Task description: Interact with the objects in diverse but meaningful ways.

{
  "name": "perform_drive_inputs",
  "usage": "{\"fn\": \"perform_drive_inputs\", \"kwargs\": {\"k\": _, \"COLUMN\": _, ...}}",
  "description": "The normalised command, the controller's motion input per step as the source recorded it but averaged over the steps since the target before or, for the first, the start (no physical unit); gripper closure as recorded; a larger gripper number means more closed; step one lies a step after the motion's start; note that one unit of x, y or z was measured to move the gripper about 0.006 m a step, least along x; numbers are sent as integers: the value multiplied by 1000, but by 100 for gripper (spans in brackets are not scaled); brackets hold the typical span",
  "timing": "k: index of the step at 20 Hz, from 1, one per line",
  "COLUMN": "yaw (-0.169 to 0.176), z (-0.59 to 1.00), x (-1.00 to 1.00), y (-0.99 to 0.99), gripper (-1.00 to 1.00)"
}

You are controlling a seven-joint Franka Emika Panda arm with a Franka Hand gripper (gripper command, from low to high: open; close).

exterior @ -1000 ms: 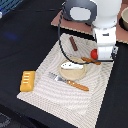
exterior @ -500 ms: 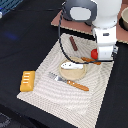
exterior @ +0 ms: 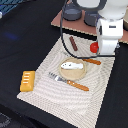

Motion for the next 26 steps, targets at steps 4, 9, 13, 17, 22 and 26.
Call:
{"fn": "perform_drive_inputs", "kwargs": {"k": 4, "yaw": -5, "z": 126, "x": -962, "y": -166, "gripper": 100}}
{"fn": "perform_drive_inputs", "kwargs": {"k": 9, "yaw": -42, "z": 0, "x": -923, "y": -227, "gripper": 100}}
{"fn": "perform_drive_inputs", "kwargs": {"k": 13, "yaw": -64, "z": 0, "x": -953, "y": -204, "gripper": 100}}
{"fn": "perform_drive_inputs", "kwargs": {"k": 17, "yaw": -57, "z": 0, "x": -942, "y": -228, "gripper": 100}}
{"fn": "perform_drive_inputs", "kwargs": {"k": 22, "yaw": -58, "z": -83, "x": -921, "y": -235, "gripper": 100}}
{"fn": "perform_drive_inputs", "kwargs": {"k": 26, "yaw": -61, "z": -195, "x": -941, "y": -204, "gripper": 100}}
